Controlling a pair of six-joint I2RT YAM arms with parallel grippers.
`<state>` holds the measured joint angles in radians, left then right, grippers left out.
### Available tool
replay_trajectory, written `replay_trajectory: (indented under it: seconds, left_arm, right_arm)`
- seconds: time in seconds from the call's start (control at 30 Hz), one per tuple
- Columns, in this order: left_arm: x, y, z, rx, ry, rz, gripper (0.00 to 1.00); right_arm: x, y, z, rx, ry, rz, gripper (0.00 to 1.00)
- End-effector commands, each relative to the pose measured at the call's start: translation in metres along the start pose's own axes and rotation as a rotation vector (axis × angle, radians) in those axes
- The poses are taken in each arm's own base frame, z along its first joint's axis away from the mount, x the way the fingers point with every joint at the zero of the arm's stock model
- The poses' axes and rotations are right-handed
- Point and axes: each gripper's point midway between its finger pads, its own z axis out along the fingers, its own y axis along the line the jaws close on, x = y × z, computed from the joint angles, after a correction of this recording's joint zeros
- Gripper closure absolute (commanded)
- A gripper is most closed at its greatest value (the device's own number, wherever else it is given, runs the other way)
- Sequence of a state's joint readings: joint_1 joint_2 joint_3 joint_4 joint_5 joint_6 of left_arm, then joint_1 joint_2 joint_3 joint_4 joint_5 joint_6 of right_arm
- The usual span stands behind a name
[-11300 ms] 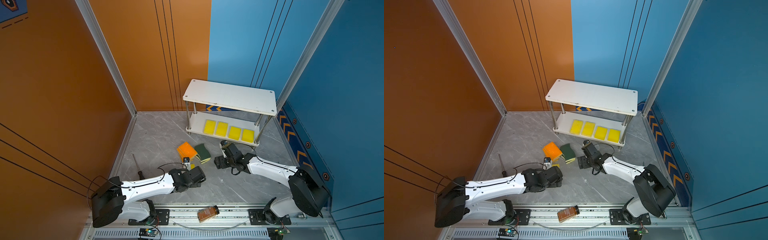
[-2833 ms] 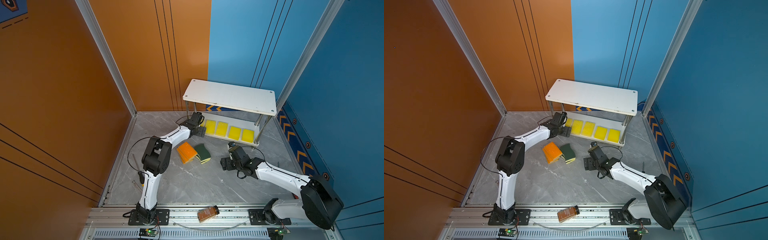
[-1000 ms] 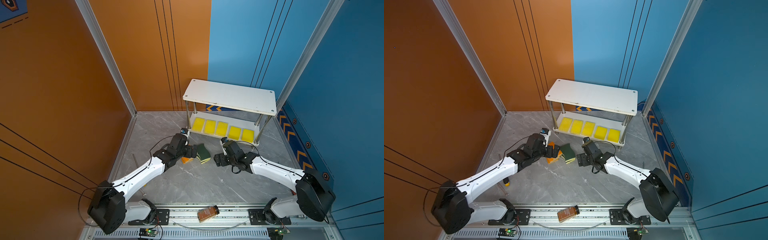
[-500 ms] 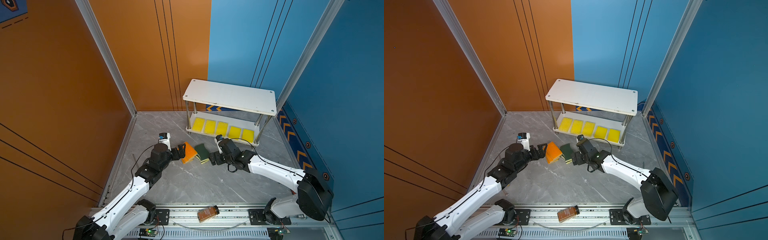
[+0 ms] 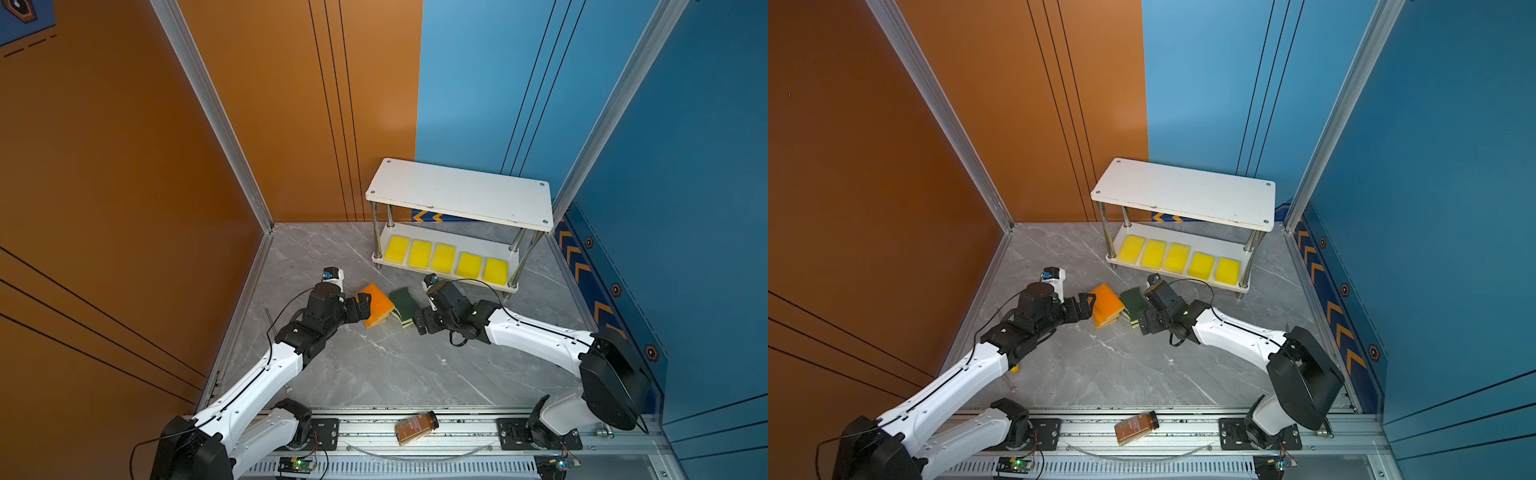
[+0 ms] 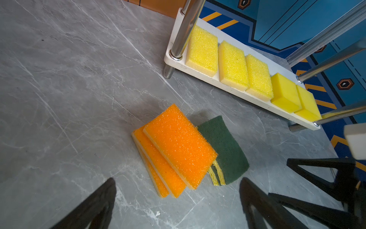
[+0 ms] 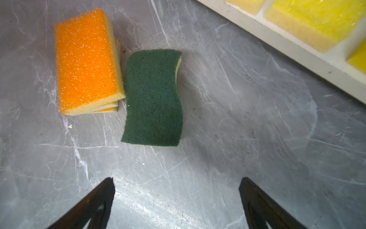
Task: Place and organize the cleaning sponges onto the shelf
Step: 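Grasp the green-backed sponge with the right gripper while the left gripper hovers nearby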
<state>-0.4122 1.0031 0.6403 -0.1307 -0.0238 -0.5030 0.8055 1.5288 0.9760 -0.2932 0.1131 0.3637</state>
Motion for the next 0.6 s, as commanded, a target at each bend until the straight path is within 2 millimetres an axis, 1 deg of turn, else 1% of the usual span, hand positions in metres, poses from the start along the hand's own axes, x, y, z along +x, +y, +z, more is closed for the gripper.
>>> replay_trajectory:
  seconds: [0.0,0.17,0.3,0.47,0.57]
  left_arm:
    - [-0.006,-0.006,-0.004,0.027,-0.008,0.013,0.02]
    - [-0.004,-0.003,-0.005,0.014,0.002,0.004,0.02]
    - [0.003,-0.001,-0.001,0.002,0.037,-0.015,0.02]
    - [0.009,-0.002,0.002,0.015,0.063,-0.037,0.02]
    - [0.008,-0.004,0.001,0.021,0.063,-0.044,0.02]
  right_arm:
    - [-0.008,0.002,0.003,0.017,0.001,-0.019,0.02]
    - [-0.013,0.014,0.017,-0.014,0.024,-0.050,0.02]
    - [-0.014,0.021,0.031,-0.037,0.048,-0.067,0.03]
    - [-0.016,0.029,0.043,-0.046,0.064,-0.089,0.03]
    - [-0.017,0.033,0.047,-0.050,0.068,-0.096,0.03]
